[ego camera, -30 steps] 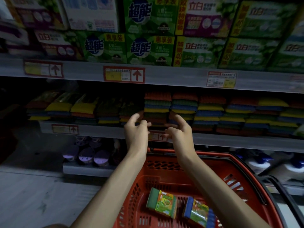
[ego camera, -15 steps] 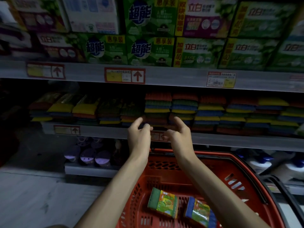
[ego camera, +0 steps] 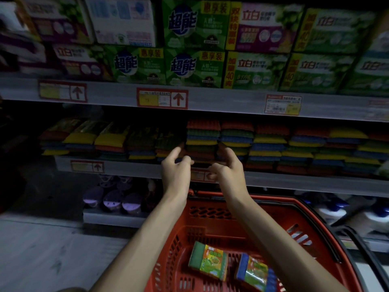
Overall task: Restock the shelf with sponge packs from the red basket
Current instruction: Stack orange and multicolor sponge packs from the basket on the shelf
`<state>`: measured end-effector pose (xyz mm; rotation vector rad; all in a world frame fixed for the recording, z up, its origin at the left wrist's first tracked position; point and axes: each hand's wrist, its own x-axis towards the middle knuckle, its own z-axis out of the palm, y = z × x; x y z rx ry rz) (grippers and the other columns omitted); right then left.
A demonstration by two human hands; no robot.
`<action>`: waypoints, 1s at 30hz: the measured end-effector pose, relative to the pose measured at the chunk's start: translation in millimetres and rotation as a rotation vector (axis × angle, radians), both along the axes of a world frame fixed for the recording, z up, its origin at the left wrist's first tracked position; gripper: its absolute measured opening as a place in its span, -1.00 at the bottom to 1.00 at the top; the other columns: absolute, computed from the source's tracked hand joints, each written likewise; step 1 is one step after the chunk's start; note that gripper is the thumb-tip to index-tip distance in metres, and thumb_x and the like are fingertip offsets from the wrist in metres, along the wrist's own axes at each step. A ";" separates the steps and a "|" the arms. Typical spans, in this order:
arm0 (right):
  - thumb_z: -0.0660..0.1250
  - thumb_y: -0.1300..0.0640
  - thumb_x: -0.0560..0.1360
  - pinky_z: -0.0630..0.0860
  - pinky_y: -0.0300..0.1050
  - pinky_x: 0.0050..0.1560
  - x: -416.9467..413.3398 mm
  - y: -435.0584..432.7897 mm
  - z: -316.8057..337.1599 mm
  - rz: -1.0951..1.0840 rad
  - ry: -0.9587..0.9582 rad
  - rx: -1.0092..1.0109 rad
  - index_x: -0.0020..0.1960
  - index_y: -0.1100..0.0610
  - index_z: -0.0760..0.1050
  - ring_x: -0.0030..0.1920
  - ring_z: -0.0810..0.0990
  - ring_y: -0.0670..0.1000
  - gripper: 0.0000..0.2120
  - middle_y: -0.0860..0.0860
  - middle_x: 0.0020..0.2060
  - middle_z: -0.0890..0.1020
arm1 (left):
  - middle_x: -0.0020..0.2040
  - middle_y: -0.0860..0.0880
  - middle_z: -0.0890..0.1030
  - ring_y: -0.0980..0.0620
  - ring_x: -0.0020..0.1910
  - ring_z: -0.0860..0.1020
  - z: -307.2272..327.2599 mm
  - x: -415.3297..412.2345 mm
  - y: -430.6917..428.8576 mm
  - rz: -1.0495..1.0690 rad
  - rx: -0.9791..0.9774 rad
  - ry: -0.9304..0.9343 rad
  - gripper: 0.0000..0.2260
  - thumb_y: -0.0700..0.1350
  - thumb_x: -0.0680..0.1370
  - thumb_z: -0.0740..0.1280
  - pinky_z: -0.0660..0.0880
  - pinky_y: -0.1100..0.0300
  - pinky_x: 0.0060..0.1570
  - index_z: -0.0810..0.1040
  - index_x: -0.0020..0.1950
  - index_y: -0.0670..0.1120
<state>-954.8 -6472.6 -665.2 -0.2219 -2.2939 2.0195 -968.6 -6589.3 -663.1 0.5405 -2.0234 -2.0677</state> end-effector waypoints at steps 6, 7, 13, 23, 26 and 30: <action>0.31 0.21 0.50 0.58 -0.24 -0.17 -2.2 -2.9 -1.9 0.011 -0.012 0.006 0.59 0.02 0.26 0.11 0.65 0.13 -0.33 0.13 0.38 0.48 | 0.09 0.18 0.53 0.04 0.19 0.59 3.6 -0.9 -2.0 -0.042 -0.022 0.001 -0.51 -0.30 0.60 0.30 0.52 -0.05 0.33 0.41 0.54 -0.12; 0.31 0.16 0.46 0.60 -0.21 -0.13 -2.1 -3.8 -1.5 0.008 -0.011 0.005 0.59 0.01 0.27 0.16 0.64 0.15 -0.30 0.14 0.38 0.48 | 0.15 0.13 0.50 0.03 0.23 0.57 3.9 -1.4 -2.0 -0.046 -0.027 0.001 -0.50 -0.29 0.59 0.32 0.51 -0.06 0.34 0.41 0.55 -0.12; 0.31 0.25 0.51 0.58 -0.22 -0.18 -1.6 -0.3 -1.3 0.013 -0.006 -0.004 0.57 0.05 0.30 0.11 0.66 0.15 -0.37 0.09 0.37 0.48 | 0.38 0.05 0.51 -0.03 0.25 0.57 1.2 -5.7 -2.6 -0.057 -0.060 0.000 -0.48 -0.25 0.59 0.34 0.50 -0.08 0.35 0.37 0.57 -0.11; 0.33 0.29 0.52 0.58 0.11 0.28 10.1 19.4 2.2 0.063 0.060 0.090 0.57 0.05 0.30 0.33 0.54 0.02 -0.36 0.04 0.43 0.47 | 0.03 0.11 0.60 0.22 -0.17 0.56 1.4 12.5 -5.8 -0.091 -0.214 0.046 -0.49 -0.17 0.63 0.35 0.46 0.38 -0.24 0.35 0.57 0.01; 0.34 0.27 0.57 0.56 -0.04 0.28 25.1 37.1 2.9 0.131 0.116 0.187 0.55 -0.02 0.33 0.35 0.50 -0.09 -0.42 -0.06 0.43 0.46 | 0.31 0.10 0.52 0.28 -0.02 0.58 -7.4 34.0 -9.4 -0.161 -0.312 0.101 -0.52 -0.14 0.63 0.37 0.46 0.43 -0.22 0.40 0.53 0.11; 0.41 0.16 0.57 0.39 -0.30 0.29 49.7 67.3 -7.0 0.227 0.159 0.392 0.50 -0.06 0.41 0.36 0.45 -0.18 -0.47 -0.15 0.39 0.48 | 0.25 0.18 0.50 0.30 0.08 0.57 -23.2 70.1 -8.0 -0.307 -0.527 0.188 -0.58 -0.13 0.60 0.40 0.51 0.43 -0.06 0.48 0.42 0.14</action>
